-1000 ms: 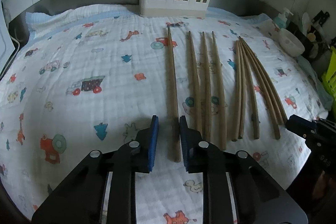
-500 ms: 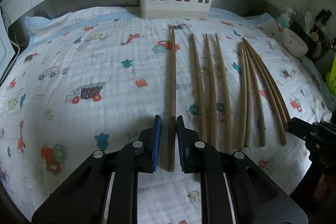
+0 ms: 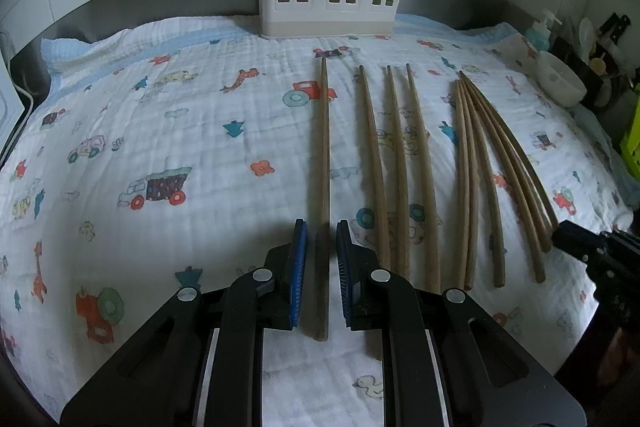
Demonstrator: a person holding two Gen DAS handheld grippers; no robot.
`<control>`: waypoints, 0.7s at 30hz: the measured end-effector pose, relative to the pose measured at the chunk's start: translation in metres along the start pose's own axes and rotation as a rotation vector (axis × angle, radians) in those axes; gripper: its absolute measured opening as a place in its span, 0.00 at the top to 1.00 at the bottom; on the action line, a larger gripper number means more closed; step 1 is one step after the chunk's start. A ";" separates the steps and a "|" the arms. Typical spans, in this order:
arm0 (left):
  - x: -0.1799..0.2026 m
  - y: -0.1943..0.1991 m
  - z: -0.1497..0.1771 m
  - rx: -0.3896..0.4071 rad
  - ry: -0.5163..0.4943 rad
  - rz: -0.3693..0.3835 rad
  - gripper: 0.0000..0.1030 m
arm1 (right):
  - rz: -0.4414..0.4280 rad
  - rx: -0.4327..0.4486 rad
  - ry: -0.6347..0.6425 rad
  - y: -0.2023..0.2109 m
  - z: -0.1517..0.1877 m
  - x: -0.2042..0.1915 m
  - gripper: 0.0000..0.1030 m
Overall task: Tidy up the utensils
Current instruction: 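Close the left gripper on a wooden chopstick while the right gripper grasps another, then lift the left gripper's chopstick to the white holder while the right gripper carries its own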
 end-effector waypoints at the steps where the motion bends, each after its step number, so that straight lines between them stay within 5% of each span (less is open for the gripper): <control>1: 0.001 0.000 0.000 -0.001 0.000 -0.006 0.86 | 0.005 0.003 -0.004 0.001 0.000 0.002 0.90; 15: 0.001 0.000 0.005 0.014 -0.012 -0.027 0.85 | 0.092 0.155 0.032 0.056 -0.037 0.028 0.92; 19: 0.001 0.000 0.004 0.010 -0.030 -0.023 0.86 | 0.112 0.198 0.060 0.069 -0.055 0.032 0.92; 21: 0.000 0.001 0.002 0.006 -0.022 -0.012 0.95 | 0.122 0.222 0.075 0.077 -0.065 0.034 0.92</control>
Point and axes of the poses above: each gripper's, at about its wrist camera, not at the fingertips, and y roughly against the way its jaws point, x to its right, z to its underside, the point moved 9 cm from there along -y, roughly the way its jaws point, and after that the axes turned 12 degrees about y, right-handed, at the moved point
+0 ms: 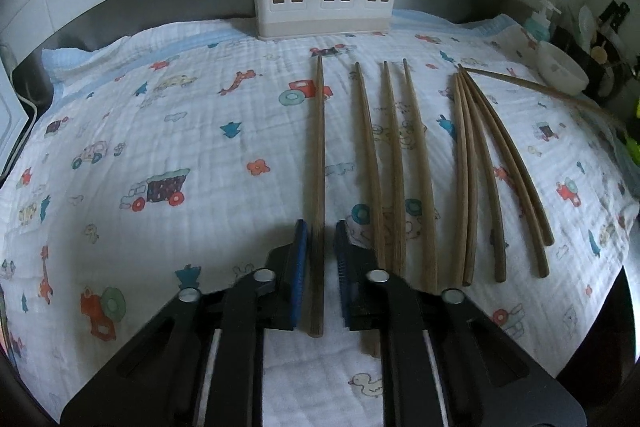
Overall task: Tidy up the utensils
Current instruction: 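Lift the left gripper's chopstick to the white holder while the right gripper carries its own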
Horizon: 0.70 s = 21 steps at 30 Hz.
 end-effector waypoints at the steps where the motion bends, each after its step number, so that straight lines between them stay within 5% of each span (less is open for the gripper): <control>1: 0.000 0.001 -0.001 -0.002 0.009 0.015 0.95 | 0.002 0.013 0.006 0.003 -0.006 0.002 0.92; 10: 0.001 0.015 -0.005 0.027 0.028 0.075 0.95 | -0.019 0.096 0.049 0.023 -0.051 0.013 0.93; 21: 0.002 0.054 -0.050 0.122 0.063 0.172 0.95 | -0.079 0.141 0.132 0.024 -0.113 0.017 0.93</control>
Point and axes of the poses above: each gripper's, at about its wrist camera, not at the fingertips, and y roughly against the way its jaws point, x to its right, z to its underside, the point moved 9 cm from there along -y, roughly the way its jaws point, and after that the axes turned 12 degrees about y, right-handed, at the moved point
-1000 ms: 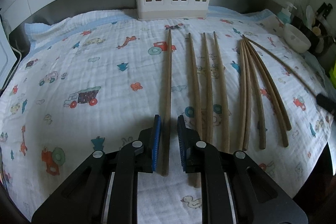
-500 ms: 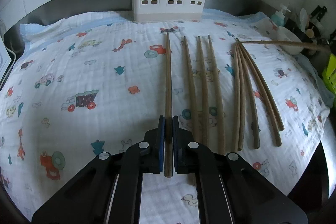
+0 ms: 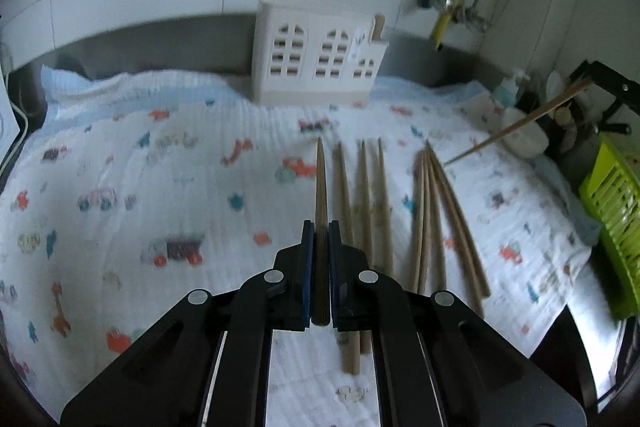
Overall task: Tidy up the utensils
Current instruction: 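Lift the left gripper's chopstick to the white holder while the right gripper carries its own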
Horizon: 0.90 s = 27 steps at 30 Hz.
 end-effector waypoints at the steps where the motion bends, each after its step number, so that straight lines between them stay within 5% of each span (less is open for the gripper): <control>1: 0.000 0.000 -0.004 0.005 -0.003 0.000 0.95 | -0.013 0.001 0.003 -0.002 -0.005 0.000 0.93; 17: 0.018 0.002 -0.091 0.055 -0.057 0.039 0.95 | -0.071 -0.012 0.026 -0.043 -0.080 0.023 0.93; 27: 0.040 0.002 -0.157 0.085 -0.125 0.035 0.95 | -0.051 0.058 0.017 -0.068 -0.153 0.044 0.93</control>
Point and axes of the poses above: each gripper's, at about its wrist camera, not at the fingertips, and y roughly against the way its jaws point, x to its right, z to its underside, the point moved 9 cm from there along -y, roughly the way its jaws point, and after that the axes turned 12 degrees about y, right-handed, at the moved point
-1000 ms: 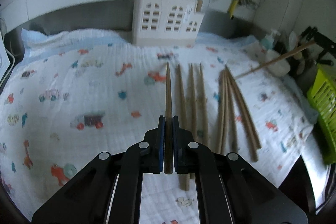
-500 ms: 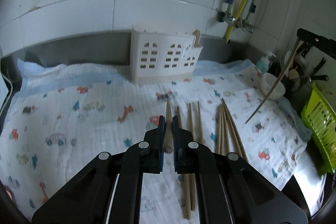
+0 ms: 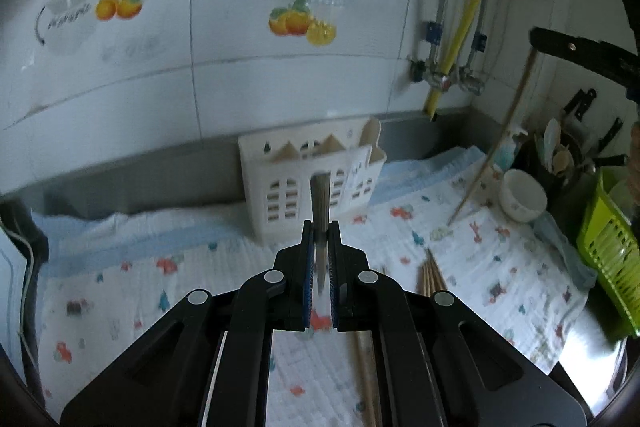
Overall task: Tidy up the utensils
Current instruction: 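Lift the left gripper's chopstick to the white holder while the right gripper carries its own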
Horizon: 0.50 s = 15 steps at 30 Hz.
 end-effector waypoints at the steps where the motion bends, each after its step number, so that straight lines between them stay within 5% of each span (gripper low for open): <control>1: 0.001 0.001 -0.009 0.009 0.000 0.002 0.95 | 0.002 0.007 -0.003 -0.003 -0.006 0.002 0.93; 15: 0.019 0.053 -0.144 0.268 -0.027 -0.008 0.95 | 0.018 0.079 -0.037 -0.066 -0.063 0.017 0.93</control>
Point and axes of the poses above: each gripper's, at about its wrist camera, not at the fingertips, and y roughly against the way its jaws point, x to its right, z to its underside, the point moved 9 cm from there along -y, roughly the way its jaws point, and after that the axes turned 12 degrees about y, right-handed, at the moved point
